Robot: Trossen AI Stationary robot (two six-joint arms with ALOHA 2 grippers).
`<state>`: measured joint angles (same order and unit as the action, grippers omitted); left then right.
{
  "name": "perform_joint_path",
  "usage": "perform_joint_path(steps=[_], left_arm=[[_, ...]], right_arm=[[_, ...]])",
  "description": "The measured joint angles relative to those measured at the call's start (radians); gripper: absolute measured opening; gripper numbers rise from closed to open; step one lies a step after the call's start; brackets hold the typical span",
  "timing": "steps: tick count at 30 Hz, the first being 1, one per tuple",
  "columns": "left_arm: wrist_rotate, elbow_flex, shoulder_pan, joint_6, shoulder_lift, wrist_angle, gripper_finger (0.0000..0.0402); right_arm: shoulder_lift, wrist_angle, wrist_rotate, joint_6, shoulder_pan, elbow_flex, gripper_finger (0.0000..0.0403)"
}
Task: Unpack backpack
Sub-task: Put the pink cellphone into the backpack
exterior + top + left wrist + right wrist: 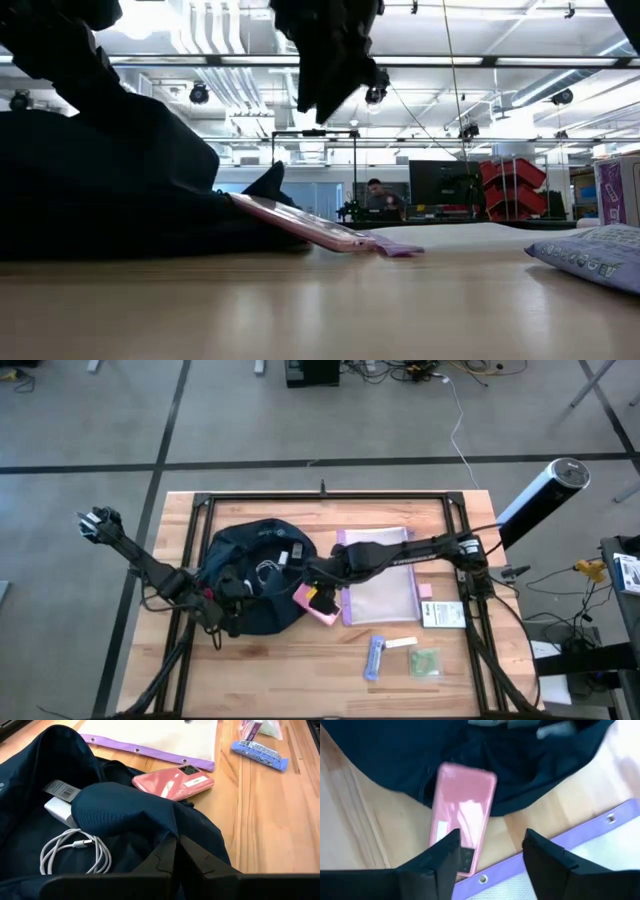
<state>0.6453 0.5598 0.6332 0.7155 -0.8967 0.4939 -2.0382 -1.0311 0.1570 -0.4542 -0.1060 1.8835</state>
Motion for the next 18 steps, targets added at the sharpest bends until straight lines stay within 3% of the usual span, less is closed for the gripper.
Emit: perform_joint_path(steps=[5, 9, 18], left_arm=[[-0.002, 0.0, 0.0, -0.007, 0.0, 0.001, 0.0], [-0.002, 0.0, 0.0, -0.015, 0.001, 0.002, 0.0], [-0.007, 0.0, 0.0, -0.053, 0.002, 0.006, 0.0]], right_arm=[[-0.068, 0.044, 0.011, -0.003, -0.051, -0.002, 0.0292], [-0.132, 0.065, 0.12, -0.059, -0.1, -0.003, 0.0333], [-0.282, 0.089, 0.304, -0.266, -0.151, 0.012, 0.0343]])
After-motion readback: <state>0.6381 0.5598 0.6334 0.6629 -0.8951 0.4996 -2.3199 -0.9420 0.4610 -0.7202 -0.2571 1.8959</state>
